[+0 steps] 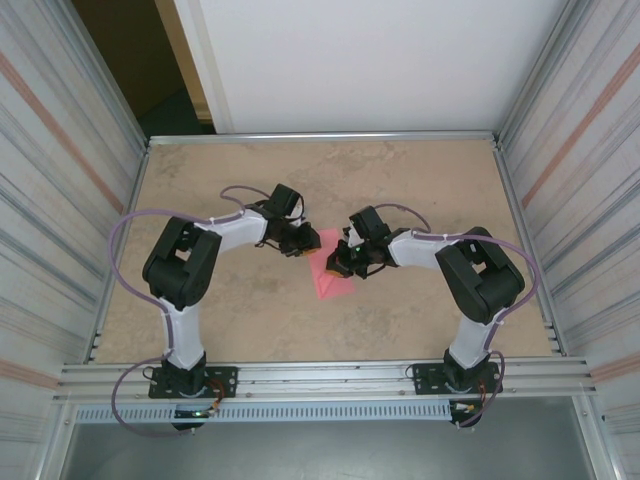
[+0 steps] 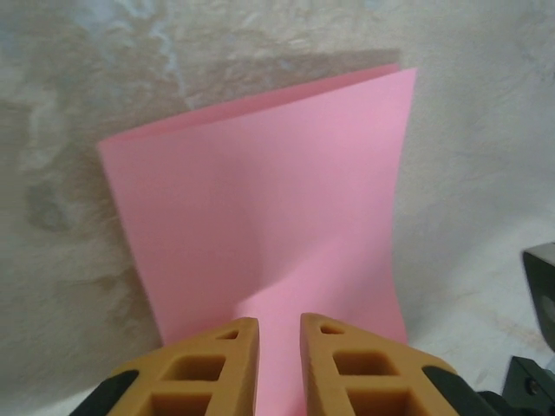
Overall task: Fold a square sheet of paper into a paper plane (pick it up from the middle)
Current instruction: Fold the triangle a second time at the center of the table.
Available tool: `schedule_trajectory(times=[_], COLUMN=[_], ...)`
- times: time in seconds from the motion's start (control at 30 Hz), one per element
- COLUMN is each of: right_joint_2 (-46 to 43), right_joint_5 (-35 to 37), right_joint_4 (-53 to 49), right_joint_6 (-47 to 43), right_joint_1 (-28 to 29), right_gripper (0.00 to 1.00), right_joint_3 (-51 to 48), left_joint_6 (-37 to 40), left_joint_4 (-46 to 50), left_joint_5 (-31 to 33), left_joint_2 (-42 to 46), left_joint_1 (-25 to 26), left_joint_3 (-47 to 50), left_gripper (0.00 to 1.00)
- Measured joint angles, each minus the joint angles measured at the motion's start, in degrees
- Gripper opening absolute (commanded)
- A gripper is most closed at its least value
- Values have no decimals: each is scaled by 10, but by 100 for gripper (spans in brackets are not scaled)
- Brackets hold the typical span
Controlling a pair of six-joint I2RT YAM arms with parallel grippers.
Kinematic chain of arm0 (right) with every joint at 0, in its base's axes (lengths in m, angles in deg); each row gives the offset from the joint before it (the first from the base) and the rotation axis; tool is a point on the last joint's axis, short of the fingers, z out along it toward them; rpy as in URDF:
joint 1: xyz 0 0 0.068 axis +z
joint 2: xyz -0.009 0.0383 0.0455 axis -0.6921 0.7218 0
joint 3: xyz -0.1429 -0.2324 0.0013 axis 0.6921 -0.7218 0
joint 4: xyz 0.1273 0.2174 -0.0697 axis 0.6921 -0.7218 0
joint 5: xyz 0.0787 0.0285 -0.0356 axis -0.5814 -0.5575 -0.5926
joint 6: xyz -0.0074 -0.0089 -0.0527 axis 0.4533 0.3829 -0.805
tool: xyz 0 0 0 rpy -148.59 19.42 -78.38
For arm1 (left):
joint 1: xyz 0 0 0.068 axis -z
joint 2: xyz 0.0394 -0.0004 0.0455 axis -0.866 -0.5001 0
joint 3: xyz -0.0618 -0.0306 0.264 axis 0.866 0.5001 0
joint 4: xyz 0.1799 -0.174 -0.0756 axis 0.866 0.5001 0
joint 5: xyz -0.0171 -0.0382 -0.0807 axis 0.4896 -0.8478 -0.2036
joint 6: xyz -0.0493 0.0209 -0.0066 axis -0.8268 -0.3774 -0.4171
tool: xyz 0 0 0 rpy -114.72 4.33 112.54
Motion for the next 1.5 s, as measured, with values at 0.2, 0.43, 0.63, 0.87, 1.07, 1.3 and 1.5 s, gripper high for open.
schedule_trajectory(times=[0.2, 0.43, 0.63, 0.87, 1.07, 1.3, 1.5], right_joint_2=[0, 8, 19, 30, 36, 37, 43], right_joint_5=[-3, -5, -4, -4, -4, -4, 0], right_joint_4=[31, 51, 54, 63, 67, 71, 71], right_joint_6=[10, 17, 19, 19, 19, 19, 19], right_joint_1=[0, 0, 0, 4, 5, 7, 7], right_gripper=[0, 0, 0, 0, 0, 0, 0], right_joint_3=[-2, -2, -2, -2, -2, -2, -2], left_joint_6=[-1, -2, -2, -2, -2, -2, -2], left_joint_4=[2, 2, 2, 2, 2, 0, 0], left_joint_5=[3, 1, 1, 1, 0, -2, -2], left_joint_2=[-2, -16, -16, -17, -18, -19, -19], left_joint_1=[-8, -8, -8, -8, -8, -8, -8], left_joint_3=[2, 2, 2, 2, 2, 2, 2], left_gripper=[20, 19, 19, 18, 19, 19, 18])
